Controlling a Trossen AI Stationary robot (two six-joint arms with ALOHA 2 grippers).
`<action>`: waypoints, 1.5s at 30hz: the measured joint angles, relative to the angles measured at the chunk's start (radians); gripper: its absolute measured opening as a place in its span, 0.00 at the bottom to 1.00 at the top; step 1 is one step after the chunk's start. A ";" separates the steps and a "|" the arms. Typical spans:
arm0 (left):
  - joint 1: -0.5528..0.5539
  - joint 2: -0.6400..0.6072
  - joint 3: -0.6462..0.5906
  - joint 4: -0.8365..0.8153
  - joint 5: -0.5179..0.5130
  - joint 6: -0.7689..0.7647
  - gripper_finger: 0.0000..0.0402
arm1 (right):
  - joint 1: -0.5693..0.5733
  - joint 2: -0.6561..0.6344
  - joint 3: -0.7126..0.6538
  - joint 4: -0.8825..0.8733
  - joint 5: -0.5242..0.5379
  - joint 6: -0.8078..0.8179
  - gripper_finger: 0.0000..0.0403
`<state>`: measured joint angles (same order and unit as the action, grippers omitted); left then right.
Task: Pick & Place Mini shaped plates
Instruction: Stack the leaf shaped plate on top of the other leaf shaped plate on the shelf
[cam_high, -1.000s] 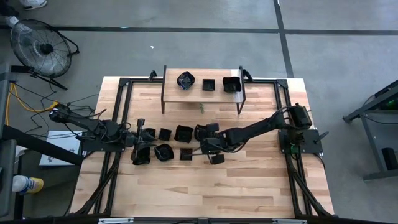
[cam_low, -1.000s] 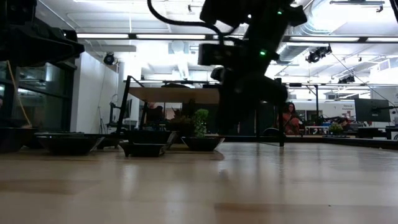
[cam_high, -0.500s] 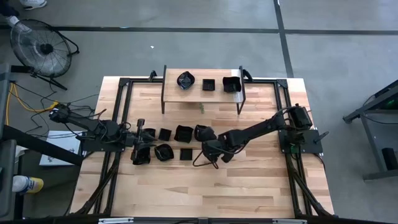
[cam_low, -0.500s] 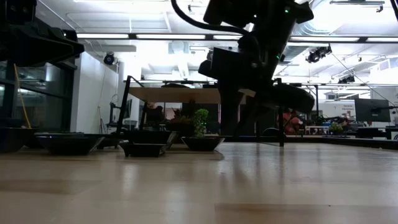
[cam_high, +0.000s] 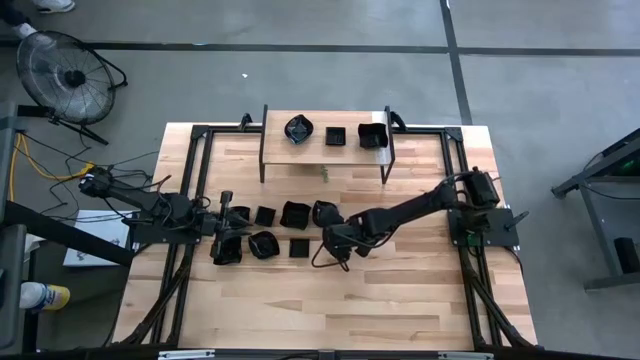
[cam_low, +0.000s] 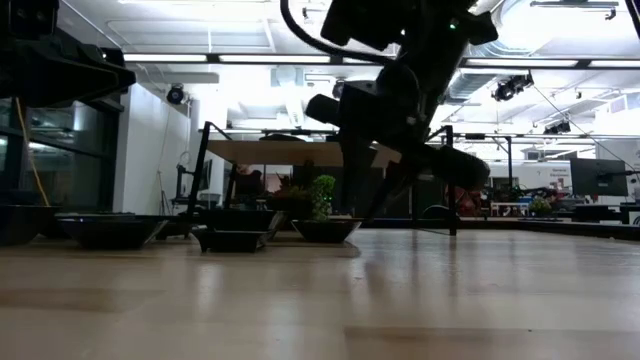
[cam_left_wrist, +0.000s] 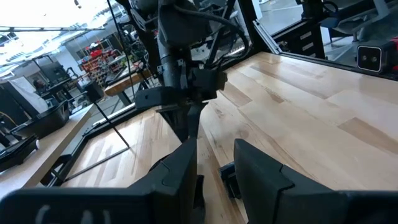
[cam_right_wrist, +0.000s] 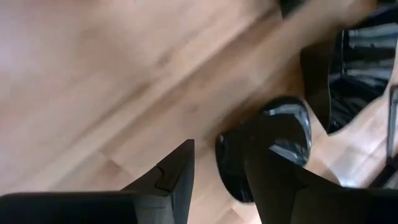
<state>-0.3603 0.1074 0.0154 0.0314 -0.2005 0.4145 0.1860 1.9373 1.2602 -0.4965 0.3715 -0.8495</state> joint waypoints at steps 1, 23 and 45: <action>0.000 0.000 0.000 0.001 0.000 0.000 0.26 | -0.004 0.000 0.000 0.001 0.012 -0.002 0.33; 0.000 0.000 0.000 0.000 0.001 0.000 0.26 | -0.047 -0.002 -0.209 0.342 0.075 -0.103 0.33; 0.000 0.000 0.000 0.000 0.003 0.000 0.26 | -0.048 0.002 -0.214 0.381 0.092 -0.097 0.03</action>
<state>-0.3603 0.1071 0.0154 0.0313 -0.1974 0.4145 0.1375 1.9396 1.0462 -0.1154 0.4634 -0.9463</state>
